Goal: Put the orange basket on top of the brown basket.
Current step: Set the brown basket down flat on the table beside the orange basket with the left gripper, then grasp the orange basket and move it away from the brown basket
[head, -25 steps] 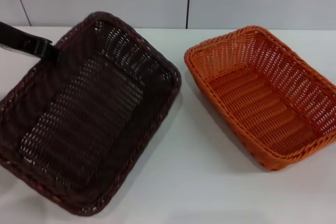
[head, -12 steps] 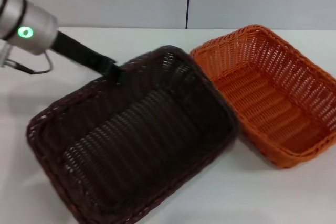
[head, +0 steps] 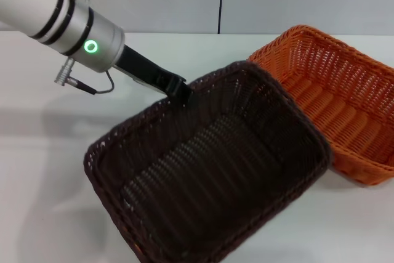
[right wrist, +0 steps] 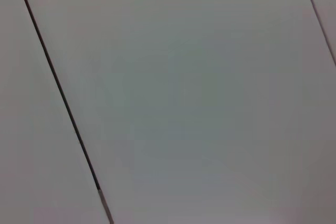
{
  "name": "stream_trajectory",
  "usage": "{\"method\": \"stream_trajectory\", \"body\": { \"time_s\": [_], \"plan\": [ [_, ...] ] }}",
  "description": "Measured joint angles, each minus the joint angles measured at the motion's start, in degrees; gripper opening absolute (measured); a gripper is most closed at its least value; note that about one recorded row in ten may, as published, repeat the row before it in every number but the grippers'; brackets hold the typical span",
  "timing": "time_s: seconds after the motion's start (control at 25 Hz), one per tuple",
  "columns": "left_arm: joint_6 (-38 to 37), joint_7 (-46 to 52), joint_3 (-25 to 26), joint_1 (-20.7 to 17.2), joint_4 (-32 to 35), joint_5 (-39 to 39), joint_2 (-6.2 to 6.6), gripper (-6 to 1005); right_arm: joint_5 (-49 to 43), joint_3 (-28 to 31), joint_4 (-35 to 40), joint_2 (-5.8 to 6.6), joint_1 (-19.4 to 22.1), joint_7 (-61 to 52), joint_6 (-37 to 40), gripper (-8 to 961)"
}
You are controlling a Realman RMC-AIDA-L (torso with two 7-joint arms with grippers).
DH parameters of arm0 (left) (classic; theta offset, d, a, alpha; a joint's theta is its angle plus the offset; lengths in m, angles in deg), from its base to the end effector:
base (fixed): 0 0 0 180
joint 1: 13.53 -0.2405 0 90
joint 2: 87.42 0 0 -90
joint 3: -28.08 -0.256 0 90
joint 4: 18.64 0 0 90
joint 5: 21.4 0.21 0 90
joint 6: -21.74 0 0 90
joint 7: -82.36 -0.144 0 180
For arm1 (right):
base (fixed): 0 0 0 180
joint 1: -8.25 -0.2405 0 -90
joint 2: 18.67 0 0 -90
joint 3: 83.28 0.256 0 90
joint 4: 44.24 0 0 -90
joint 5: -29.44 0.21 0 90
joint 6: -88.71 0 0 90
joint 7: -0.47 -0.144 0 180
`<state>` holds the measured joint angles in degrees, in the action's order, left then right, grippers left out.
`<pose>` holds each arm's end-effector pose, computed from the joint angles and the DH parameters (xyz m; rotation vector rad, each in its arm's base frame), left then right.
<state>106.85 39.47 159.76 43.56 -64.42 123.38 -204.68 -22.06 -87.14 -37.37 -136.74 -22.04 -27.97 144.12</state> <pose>-0.1417 0.4269 0.0047 -2.6735 -1.1770 0.0464 0.4000 0.3493 0.0776 -1.0398 0.9002 0.7556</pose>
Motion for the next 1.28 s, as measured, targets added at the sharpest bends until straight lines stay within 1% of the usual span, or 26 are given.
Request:
{"method": "stream_trajectory", "body": {
  "time_s": [0.12, 0.28, 0.36, 0.48, 0.6, 0.64, 0.68, 0.72, 0.76, 0.8, 0.84, 0.88, 0.92, 0.96, 1.0, 1.04, 1.08, 1.12, 1.16, 1.24, 1.28],
  "plan": [
    [0.1, 0.5, -0.3, 0.1, 0.3, 0.2, -0.02, 232, 0.0, 0.0, 0.1, -0.04, 0.1, 0.2, -0.6, 837],
    [-0.4, 0.7, 0.7, -1.7, -2.3, -1.8, -0.07, 235, 0.0, 0.1, 0.1, -0.04, 0.2, 0.5, -0.8, 837],
    [-0.5, 0.5, 0.9, -2.6, -3.4, -3.8, -0.05, 324, 0.0, 0.1, 0.2, -0.03, 0.2, 0.5, -0.8, 837],
    [-0.5, 0.4, 0.9, -4.4, -5.2, -7.0, 0.43, 457, 0.0, 0.1, 0.2, 0.02, 0.2, 0.3, -0.8, 838],
    [-0.6, 0.2, 1.0, -5.1, -5.8, -8.2, 0.66, 543, -0.1, -0.1, 0.4, 0.2, 0.2, -0.9, -0.8, 837],
    [-0.7, -0.1, 1.0, -5.4, -6.0, -8.7, 0.72, 572, -0.4, -0.4, 0.7, 0.35, 0.3, -2.1, -0.8, 837],
    [-1.1, -1.4, 1.0, -5.8, -6.2, -9.7, 0.77, 600, -2.9, -3.0, 3.4, 0.64, 1.2, -7.9, -0.8, 837],
    [-1.1, -1.4, 1.0, -5.8, -6.2, -9.7, 0.77, 629, -2.9, -3.0, 3.4, 0.64, 1.2, -7.9, -0.8, 837],
    [-1.2, -2.0, 1.0, -6.0, -6.2, -10.0, 0.81, 657, -5.1, -4.9, 5.5, 0.83, 2.0, -11.6, -0.8, 837],
    [-1.7, -2.9, 1.0, -6.4, -6.2, -10.8, 0.91, 686, -11.3, -10.5, 11.6, 1.36, 4.5, -23.5, -0.8, 837],
    [-2.6, -3.6, 1.0, -6.9, -6.2, -11.2, 1.09, 722, -19.1, -15.9, 18.6, 2.46, 7.3, -39.6, 0.0, 837],
    [-2.6, -3.6, 1.0, -6.9, -6.2, -11.2, 1.09, 759, -19.1, -15.9, 18.6, 2.46, 7.3, -39.6, 0.0, 837],
    [-3.0, -3.9, 1.0, -7.0, -6.1, -11.3, 1.14, 795, -23.1, -18.2, 22.3, 3.13, 8.7, -48.6, 0.9, 837],
    [-3.4, -4.3, 1.0, -7.2, -5.9, -11.3, 1.2, 832, -27.2, -19.6, 25.5, 3.79, 9.9, -55.3, 2.6, 838],
    [-3.8, -4.6, 1.0, -7.3, -5.8, -11.4, 1.25, 868, -32.3, -20.8, 29.8, 4.68, 11.0, -64.0, 5.2, 838],
    [-3.8, -4.6, 1.0, -7.3, -5.8, -11.4, 1.25, 868, -32.3, -20.8, 29.8, 4.68, 11.0, -64.0, 5.2, 838],
    [-4.2, -4.9, 1.0, -7.5, -5.7, -11.4, 1.32, 868, -41.5, -21.2, 37.4, 6.49, 12.3, -78.2, 11.3, 838],
    [-4.2, -4.9, 1.0, -7.5, -5.7, -11.4, 1.32, 868, -41.5, -21.2, 37.4, 6.49, 12.3, -78.2, 11.3, 838],
    [-4.4, -5.1, 1.0, -7.6, -5.6, -11.4, 1.37, 868, -45.5, -21.0, 40.3, 7.42, 12.4, -84.1, 14.2, 838],
    [-4.6, -5.4, 1.0, -7.7, -5.5, -11.4, 1.4, 868, -54.5, -19.7, 46.4, 9.53, 11.7, -95.2, 22.1, 838],
    [-5.0, -6.0, 1.0, -7.9, -5.1, -11.5, 1.53, 868, -62.2, -17.3, 50.4, 11.45, 9.8, -102.9, 29.3, 838]
  ]
}}
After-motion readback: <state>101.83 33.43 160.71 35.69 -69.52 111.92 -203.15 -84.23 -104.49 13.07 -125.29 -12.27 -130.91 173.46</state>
